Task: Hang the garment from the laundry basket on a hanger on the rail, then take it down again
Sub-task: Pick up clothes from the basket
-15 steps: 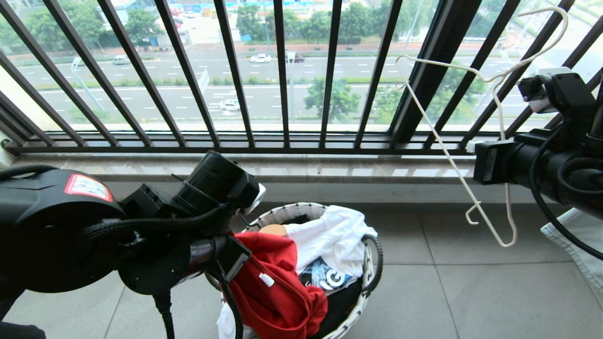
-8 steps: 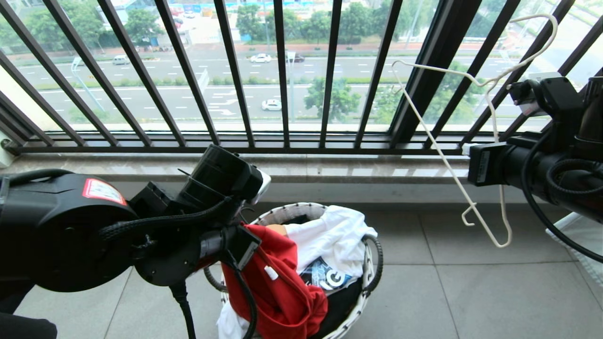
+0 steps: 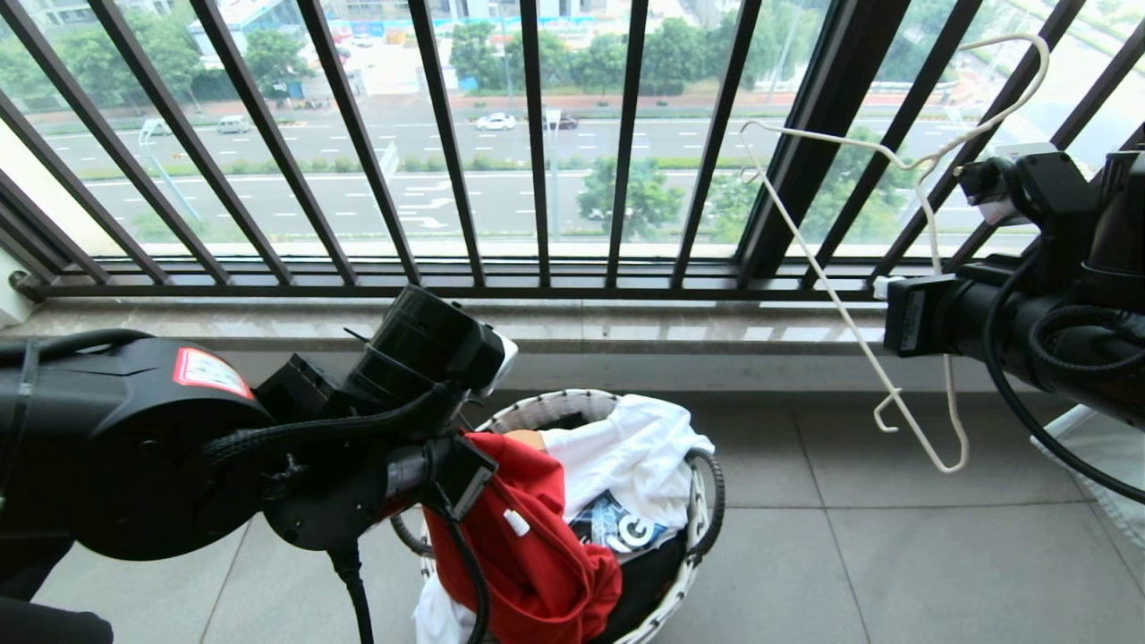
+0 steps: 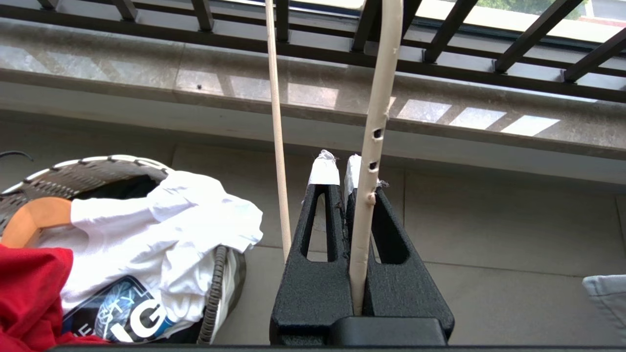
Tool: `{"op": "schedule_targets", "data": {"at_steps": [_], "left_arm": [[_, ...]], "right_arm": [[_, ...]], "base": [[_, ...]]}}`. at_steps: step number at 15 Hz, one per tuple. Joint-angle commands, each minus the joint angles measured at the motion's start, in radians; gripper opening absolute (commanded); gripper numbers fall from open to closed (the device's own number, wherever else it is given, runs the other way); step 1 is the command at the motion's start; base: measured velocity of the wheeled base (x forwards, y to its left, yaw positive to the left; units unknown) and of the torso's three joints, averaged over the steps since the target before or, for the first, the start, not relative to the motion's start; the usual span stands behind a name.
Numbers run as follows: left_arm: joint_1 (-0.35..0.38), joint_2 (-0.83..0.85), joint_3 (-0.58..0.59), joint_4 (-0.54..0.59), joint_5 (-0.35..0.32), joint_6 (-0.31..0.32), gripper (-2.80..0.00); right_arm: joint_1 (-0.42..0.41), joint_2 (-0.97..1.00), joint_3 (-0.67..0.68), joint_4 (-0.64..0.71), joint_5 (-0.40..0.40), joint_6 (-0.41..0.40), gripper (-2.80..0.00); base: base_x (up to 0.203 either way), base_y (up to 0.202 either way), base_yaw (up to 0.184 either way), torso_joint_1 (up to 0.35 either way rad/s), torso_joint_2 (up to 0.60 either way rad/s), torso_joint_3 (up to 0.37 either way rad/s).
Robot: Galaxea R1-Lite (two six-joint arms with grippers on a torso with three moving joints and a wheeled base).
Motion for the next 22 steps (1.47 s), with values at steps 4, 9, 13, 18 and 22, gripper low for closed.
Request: {"op": "schedule_targets", "data": {"at_steps": [4,9,13,18,22], "left_arm": [[0.0,0.01,0.012,0.0,0.003,0.002,-2.8],[-0.012,0.017,0.032,-0.001,0.004,0.017,-2.8],[-0.012,0.008,0.032,-0.002,0.004,0.02,-2.8],[-0.01,0.013,0.033,-0.059,0.004,0.022,-2.8],[-0.011,0.016,0.04,-0.061,0.004,0.023,-2.8]], "right_arm": [[0.0,0.014,0.0,-0.002,-0.001,0.0,-2.8],[0.0,0.023,0.002,-0.002,-0.001,0.0,-2.8],[0.0,0.022,0.002,-0.006,-0.001,0.0,-2.8],[0.016,0.035,0.009,-0.008,-0.001,0.0,-2.8],[0.017,0.035,0.009,-0.008,-0.001,0.0,-2.8]], "base": [[0.0,0.0,0.0,0.003,0.0,0.187],[0.0,0.0,0.0,0.004,0.0,0.202],[0.0,0.0,0.0,0.002,0.0,0.204],[0.0,0.0,0.0,0.0,0.0,0.159],[0.0,0.0,0.0,0.001,0.0,0.18]]}}
